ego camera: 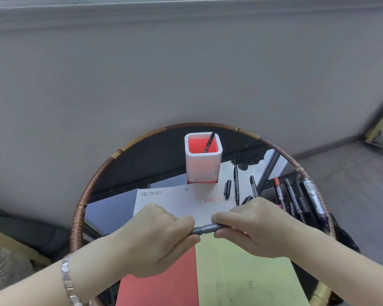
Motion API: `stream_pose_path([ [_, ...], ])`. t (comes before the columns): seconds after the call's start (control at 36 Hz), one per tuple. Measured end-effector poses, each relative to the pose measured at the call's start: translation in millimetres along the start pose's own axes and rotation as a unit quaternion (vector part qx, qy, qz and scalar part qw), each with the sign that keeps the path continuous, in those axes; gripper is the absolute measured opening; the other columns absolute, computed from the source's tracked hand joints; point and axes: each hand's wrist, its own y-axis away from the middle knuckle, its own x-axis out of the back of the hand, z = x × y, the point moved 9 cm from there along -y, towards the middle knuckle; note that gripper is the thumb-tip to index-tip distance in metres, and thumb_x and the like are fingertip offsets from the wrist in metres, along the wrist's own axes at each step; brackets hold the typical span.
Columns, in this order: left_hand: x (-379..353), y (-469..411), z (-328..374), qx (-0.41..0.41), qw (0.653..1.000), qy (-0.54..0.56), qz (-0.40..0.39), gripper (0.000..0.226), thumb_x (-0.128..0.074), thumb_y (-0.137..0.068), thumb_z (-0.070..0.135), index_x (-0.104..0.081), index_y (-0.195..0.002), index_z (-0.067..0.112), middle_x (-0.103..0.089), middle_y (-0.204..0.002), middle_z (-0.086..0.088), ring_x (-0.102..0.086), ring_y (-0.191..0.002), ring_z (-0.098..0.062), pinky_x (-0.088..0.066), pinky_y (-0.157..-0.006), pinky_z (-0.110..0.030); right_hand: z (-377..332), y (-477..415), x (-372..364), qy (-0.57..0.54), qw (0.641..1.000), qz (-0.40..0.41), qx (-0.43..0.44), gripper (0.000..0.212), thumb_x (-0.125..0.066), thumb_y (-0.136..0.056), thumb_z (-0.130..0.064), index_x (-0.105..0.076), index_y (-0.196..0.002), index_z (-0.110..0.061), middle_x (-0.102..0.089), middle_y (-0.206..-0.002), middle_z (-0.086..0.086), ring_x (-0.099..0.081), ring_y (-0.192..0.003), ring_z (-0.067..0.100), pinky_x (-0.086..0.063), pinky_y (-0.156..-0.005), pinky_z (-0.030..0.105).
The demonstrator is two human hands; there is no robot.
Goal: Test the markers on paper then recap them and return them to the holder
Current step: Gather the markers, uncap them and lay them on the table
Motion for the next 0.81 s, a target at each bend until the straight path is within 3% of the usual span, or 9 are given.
stream_pose_path([
  [0.06, 8, 19, -30, 0.088, 0.991, 0.095, 0.044, 0.037, -0.019, -0.095, 0.054, -0.022, -0.067, 0.030, -0.033, -0.044, 0.000, -0.032, -0.037, -0.014, -0.026, -0.040, -0.024, 42, 18, 17, -0.031, 0.994, 0.053, -0.090, 0.045, -0.029, -0.092, -0.053, -0.059, -0.082, -0.021, -0.043, -0.044, -0.012, -0.033, -0.044, 0.009, -0.019, -0.041, 0.012],
  [0.14, 4, 58, -87, 0.265, 0.942, 0.193, 0.074, 0.052, -0.019, -0.084, 0.071, -0.042, -0.068, 0.027, -0.054, -0.053, 0.000, -0.049, -0.046, -0.011, -0.043, -0.055, -0.030, 94, 47, 37, -0.026, 0.972, 0.105, -0.206, 0.041, -0.033, -0.088, -0.054, -0.058, -0.082, -0.023, -0.043, -0.046, -0.015, -0.044, -0.048, 0.007, -0.031, -0.044, 0.013],
  [0.22, -18, 55, -92, 0.342, 0.923, 0.175, 0.007, 0.029, -0.031, -0.094, 0.046, -0.047, -0.074, 0.031, -0.059, -0.066, 0.004, -0.055, -0.064, -0.008, -0.046, -0.067, -0.034, 97, 27, 19, -0.047, 0.968, 0.044, -0.244, 0.035, -0.034, -0.096, -0.036, -0.059, -0.093, -0.012, -0.056, -0.071, -0.003, -0.051, -0.064, 0.014, -0.041, -0.061, 0.021],
  [0.28, -33, 40, -83, 0.361, 0.912, 0.196, -0.014, 0.022, -0.035, -0.098, 0.031, -0.052, -0.084, 0.030, -0.058, -0.083, 0.008, -0.055, -0.080, -0.007, -0.045, -0.076, -0.029, 91, 13, 3, -0.080, 0.961, 0.009, -0.266, 0.028, -0.033, -0.098, -0.027, -0.056, -0.106, -0.013, -0.047, -0.087, -0.004, -0.051, -0.075, 0.017, -0.045, -0.070, 0.034],
  [0.36, -45, 23, -76, 0.381, 0.891, 0.248, 0.023, 0.018, -0.036, -0.098, 0.025, -0.054, -0.096, 0.027, -0.053, -0.096, 0.016, -0.051, -0.087, 0.001, -0.039, -0.072, -0.013, 84, 3, -10, -0.063, 0.971, -0.004, -0.232, 0.029, -0.039, -0.097, -0.020, -0.054, -0.121, -0.015, -0.038, -0.092, -0.005, -0.047, -0.073, 0.020, -0.042, -0.063, 0.026],
  [0.42, -56, 21, -76, 0.409, 0.865, 0.289, 0.038, 0.018, -0.037, -0.098, 0.023, -0.054, -0.103, 0.029, -0.053, -0.097, 0.016, -0.053, -0.082, 0.002, -0.038, -0.068, -0.013, 74, -3, -9, -0.031, 0.985, 0.005, -0.168, 0.031, -0.046, -0.094, -0.012, -0.057, -0.124, -0.013, -0.043, -0.092, -0.002, -0.045, -0.073, 0.016, -0.035, -0.059, 0.019],
  [0.56, -69, 26, -80, 0.455, 0.815, 0.349, 0.084, 0.023, -0.039, -0.097, 0.018, -0.056, -0.111, 0.025, -0.056, -0.078, 0.007, -0.057, -0.074, -0.008, -0.044, -0.067, -0.020, 63, -23, -9, 0.059, 0.998, 0.015, -0.035, 0.019, -0.062, -0.074, -0.014, -0.074, -0.088, -0.016, -0.064, -0.077, 0.001, -0.053, -0.076, 0.015, -0.040, -0.070, 0.023],
  [0.67, -65, 29, -79, 0.464, 0.798, 0.364, 0.119, 0.016, -0.042, -0.096, 0.021, -0.052, -0.106, 0.028, -0.060, -0.081, 0.005, -0.058, -0.080, -0.008, -0.043, -0.067, -0.019, 70, -38, -28, 0.091, 0.996, -0.022, 0.006, 0.018, -0.080, -0.065, -0.012, -0.072, -0.080, -0.019, -0.067, -0.079, -0.002, -0.059, -0.077, 0.021, -0.051, -0.074, 0.033],
  [0.81, -63, 19, -77, 0.469, 0.794, 0.365, 0.127, 0.010, -0.042, -0.097, 0.022, -0.050, -0.096, 0.026, -0.064, -0.090, 0.008, -0.055, -0.084, -0.002, -0.042, -0.066, -0.016, 89, -41, -38, 0.102, 0.994, -0.027, -0.007, 0.018, -0.080, -0.067, -0.013, -0.070, -0.077, -0.022, -0.068, -0.081, -0.008, -0.058, -0.081, 0.018, -0.053, -0.077, 0.035],
])
